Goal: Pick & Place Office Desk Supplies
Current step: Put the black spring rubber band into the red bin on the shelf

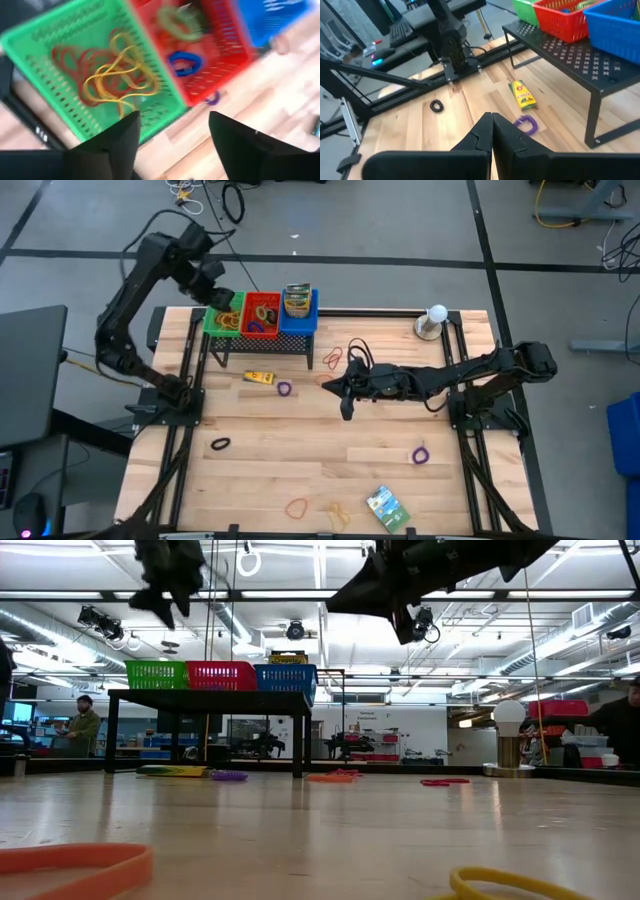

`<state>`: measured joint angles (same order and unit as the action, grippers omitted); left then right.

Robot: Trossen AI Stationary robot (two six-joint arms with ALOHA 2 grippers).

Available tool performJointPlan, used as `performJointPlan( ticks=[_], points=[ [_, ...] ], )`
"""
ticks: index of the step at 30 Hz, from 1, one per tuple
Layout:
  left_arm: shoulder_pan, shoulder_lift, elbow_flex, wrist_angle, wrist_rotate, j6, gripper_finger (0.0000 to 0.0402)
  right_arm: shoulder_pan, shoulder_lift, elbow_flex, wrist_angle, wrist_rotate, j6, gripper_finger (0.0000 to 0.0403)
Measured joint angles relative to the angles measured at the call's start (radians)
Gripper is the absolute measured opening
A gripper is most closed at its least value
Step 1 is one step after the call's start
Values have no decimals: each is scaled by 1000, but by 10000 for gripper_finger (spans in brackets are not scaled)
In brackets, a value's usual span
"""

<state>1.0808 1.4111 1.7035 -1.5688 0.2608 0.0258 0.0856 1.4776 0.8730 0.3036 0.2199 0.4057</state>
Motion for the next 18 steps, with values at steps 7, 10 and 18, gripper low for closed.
performJointPlan(
  ticks=[7, 10, 18],
  points=[
    [-289, -197, -50, 121, 1, -13, 125, 0, 0, 0, -63, -2, -20, 7],
    [-468, -297, -174, 317, -42, -109, 67, -19, -21, -1, -124, -80, -23, 6],
    [-878, -502, -628, 809, -187, -350, 8, -58, -114, -28, -233, -25, -77, 3]
  ],
)
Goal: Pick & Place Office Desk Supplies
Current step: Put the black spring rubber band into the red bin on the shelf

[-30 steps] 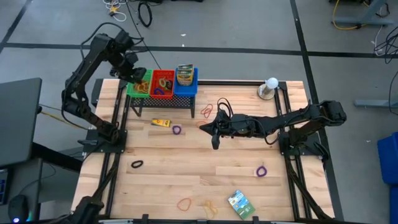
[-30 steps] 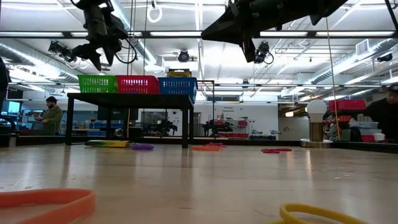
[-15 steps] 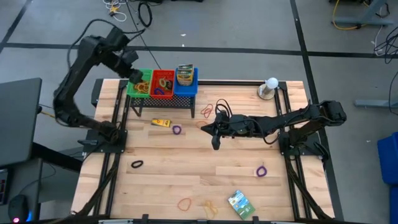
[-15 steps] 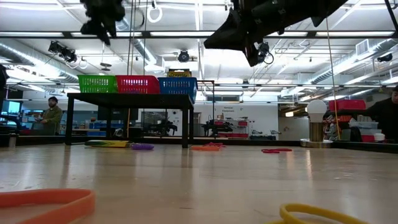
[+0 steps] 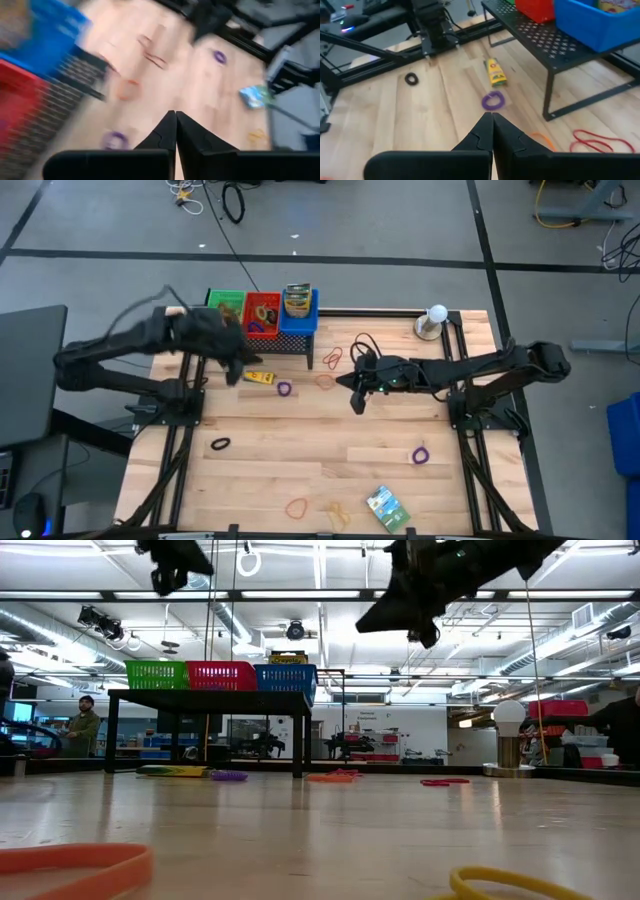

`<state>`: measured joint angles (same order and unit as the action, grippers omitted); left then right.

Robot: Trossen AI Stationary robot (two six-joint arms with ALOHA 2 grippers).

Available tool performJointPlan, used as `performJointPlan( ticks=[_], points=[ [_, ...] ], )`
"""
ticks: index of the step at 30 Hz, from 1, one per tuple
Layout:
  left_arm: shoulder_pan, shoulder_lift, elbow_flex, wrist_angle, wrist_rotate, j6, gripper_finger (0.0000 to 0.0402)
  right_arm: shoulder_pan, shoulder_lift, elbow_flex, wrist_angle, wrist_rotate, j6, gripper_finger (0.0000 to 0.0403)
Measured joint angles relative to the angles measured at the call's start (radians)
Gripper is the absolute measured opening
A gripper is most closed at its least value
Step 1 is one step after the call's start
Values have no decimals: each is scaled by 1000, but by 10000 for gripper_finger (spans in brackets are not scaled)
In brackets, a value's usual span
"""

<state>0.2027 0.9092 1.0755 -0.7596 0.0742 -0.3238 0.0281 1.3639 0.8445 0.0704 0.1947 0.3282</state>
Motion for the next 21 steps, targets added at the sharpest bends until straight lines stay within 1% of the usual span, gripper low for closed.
performJointPlan(
  ticks=[3, 7, 10, 12, 15, 18, 21],
  points=[
    [-77, -4, -120, 55, -16, -121, 17, 0, -14, -44, 39, 24, -1, 2],
    [-173, 45, -229, 65, -60, -135, 24, 0, -19, -97, 80, 50, 6, 2],
    [-273, 43, -270, 86, -94, -122, 10, 4, -19, -110, 76, 75, 23, 2],
    [-347, 37, -288, 72, -140, -129, 6, 10, -19, -110, 82, 78, 22, 2],
    [-435, 37, -302, 77, -224, -195, 9, 11, -19, -110, 83, 75, 34, 2],
    [-446, 75, -323, 106, -188, -288, 19, 10, -19, -110, 85, 87, 49, 9],
    [-468, 121, -329, 102, -170, -307, 18, 10, -19, -110, 87, 98, 52, 22]
  ],
)
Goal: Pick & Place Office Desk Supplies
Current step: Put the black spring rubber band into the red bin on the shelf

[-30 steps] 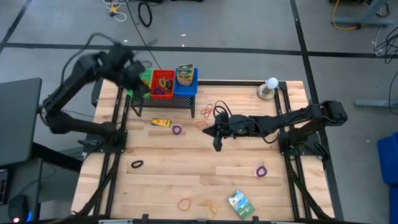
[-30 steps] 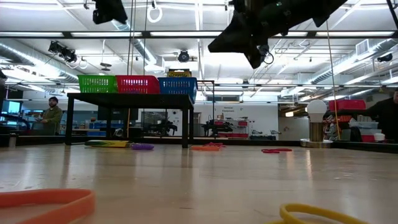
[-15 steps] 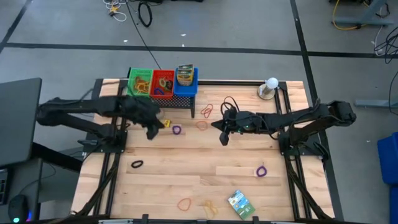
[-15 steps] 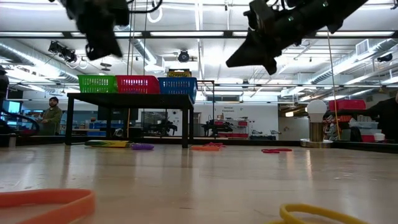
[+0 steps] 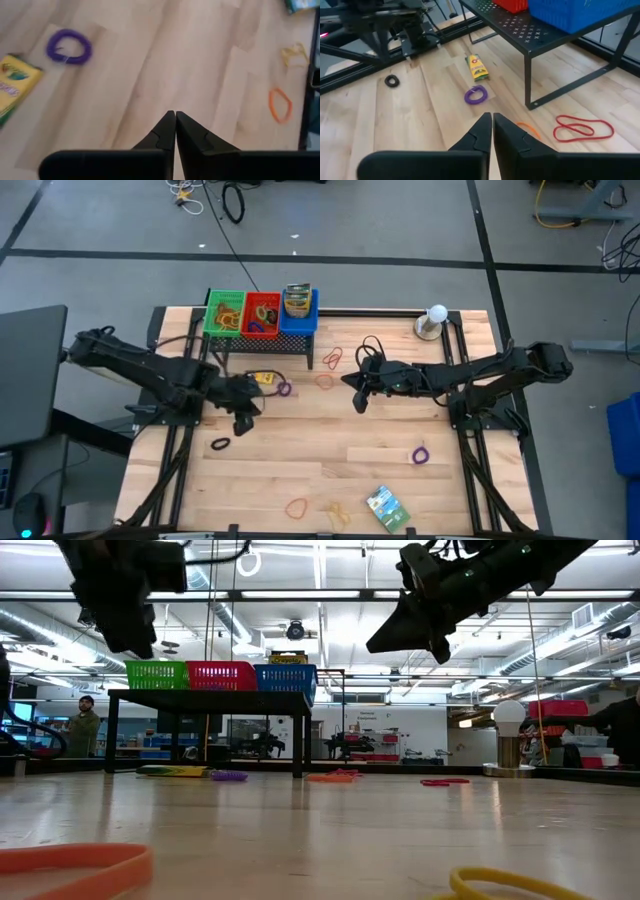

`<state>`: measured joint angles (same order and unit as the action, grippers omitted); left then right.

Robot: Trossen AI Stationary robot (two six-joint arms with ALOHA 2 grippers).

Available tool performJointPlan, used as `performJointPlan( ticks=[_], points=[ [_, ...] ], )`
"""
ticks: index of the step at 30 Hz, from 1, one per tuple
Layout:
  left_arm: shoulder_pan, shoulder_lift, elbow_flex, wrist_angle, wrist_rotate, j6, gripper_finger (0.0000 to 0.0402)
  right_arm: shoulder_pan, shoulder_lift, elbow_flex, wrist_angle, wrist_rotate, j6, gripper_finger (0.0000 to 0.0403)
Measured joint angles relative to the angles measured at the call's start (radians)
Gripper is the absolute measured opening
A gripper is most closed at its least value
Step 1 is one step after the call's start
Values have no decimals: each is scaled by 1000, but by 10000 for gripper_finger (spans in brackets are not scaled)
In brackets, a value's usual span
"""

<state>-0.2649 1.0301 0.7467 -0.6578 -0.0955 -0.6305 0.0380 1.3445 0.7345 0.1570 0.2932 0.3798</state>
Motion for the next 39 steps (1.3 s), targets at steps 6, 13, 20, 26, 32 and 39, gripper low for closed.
performJointPlan(
  ticks=[6, 13, 20, 26, 32, 39],
  points=[
    [-209, -9, -4, -3, -69, -53, 6, 0, 0, 0, -4, 0, 1, 34],
    [-520, -18, -102, -14, -145, -424, 6, 0, 0, 0, -12, 0, 6, 36],
    [-704, 58, -187, -46, -193, -752, 48, 0, 0, 0, -12, 0, 6, 36],
    [-730, 160, -219, -55, -160, -846, 83, -3, 1, 0, -13, 0, 2, 36],
    [-730, 234, -219, -42, -166, -846, 94, -3, 1, 1, -13, 0, 0, 36],
    [-730, 295, -219, -15, -167, -843, 93, -3, 1, 1, -13, 0, -3, 36]
  ],
)
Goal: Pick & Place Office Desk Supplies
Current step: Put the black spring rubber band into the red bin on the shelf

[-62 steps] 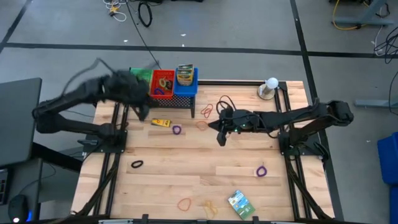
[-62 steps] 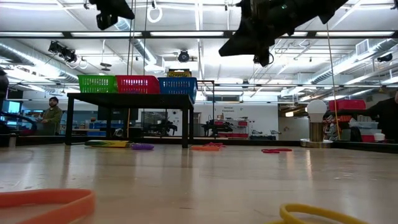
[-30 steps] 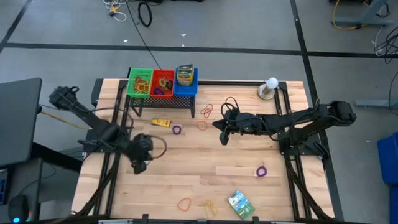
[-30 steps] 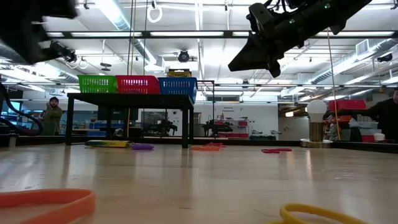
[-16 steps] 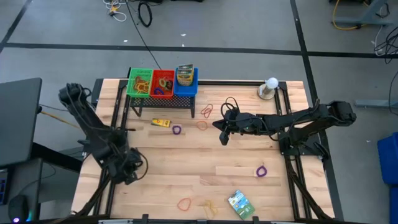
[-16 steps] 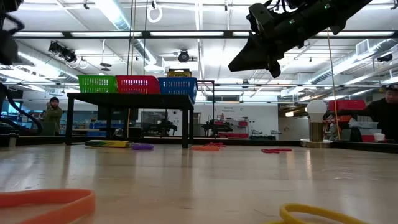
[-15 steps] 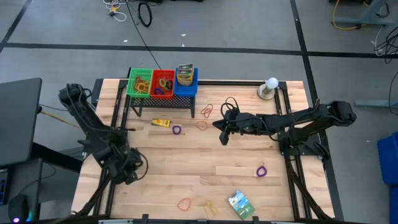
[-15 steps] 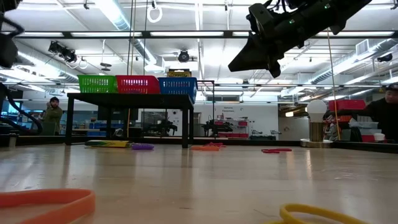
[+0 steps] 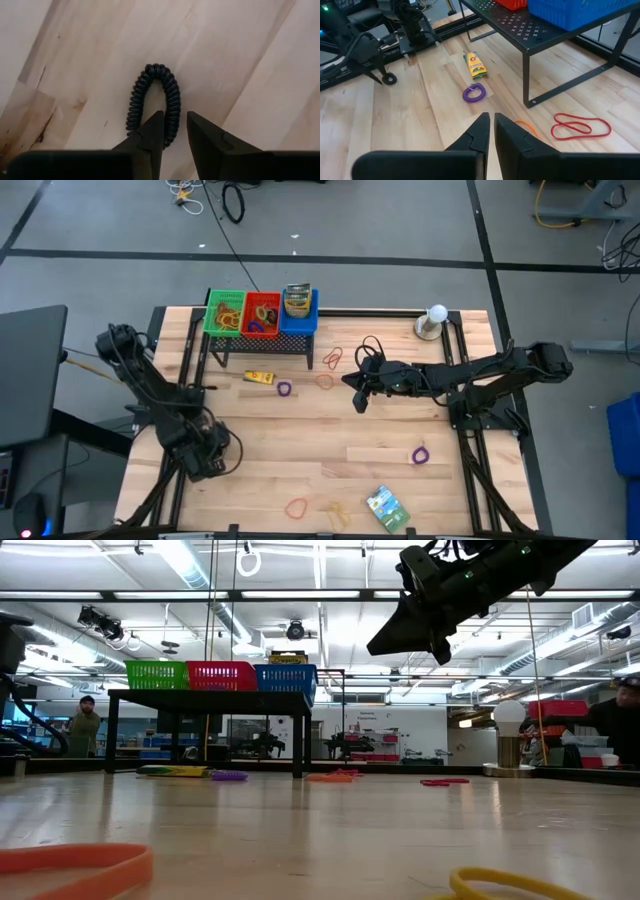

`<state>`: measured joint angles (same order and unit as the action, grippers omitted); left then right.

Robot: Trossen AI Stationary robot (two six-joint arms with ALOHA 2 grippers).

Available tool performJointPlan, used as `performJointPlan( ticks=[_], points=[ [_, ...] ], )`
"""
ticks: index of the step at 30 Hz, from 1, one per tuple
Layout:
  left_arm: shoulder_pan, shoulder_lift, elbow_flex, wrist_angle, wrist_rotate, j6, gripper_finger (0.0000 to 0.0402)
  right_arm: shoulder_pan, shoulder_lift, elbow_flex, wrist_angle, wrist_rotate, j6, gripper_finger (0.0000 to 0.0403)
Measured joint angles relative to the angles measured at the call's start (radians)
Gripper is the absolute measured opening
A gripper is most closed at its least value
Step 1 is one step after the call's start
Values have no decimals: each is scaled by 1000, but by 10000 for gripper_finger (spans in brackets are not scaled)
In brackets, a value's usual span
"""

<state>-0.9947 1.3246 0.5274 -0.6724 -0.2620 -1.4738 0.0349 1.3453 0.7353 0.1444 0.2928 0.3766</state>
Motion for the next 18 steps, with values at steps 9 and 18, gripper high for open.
performJointPlan(
  ticks=[9, 18],
  points=[
    [39, 16, 1, 68, 2, 104, 15, 0, 0, 0, 0, 0, 0, 36],
    [171, 17, 2, 163, -9, 511, 15, 0, 0, 0, 1, 0, 4, 36]
  ],
)
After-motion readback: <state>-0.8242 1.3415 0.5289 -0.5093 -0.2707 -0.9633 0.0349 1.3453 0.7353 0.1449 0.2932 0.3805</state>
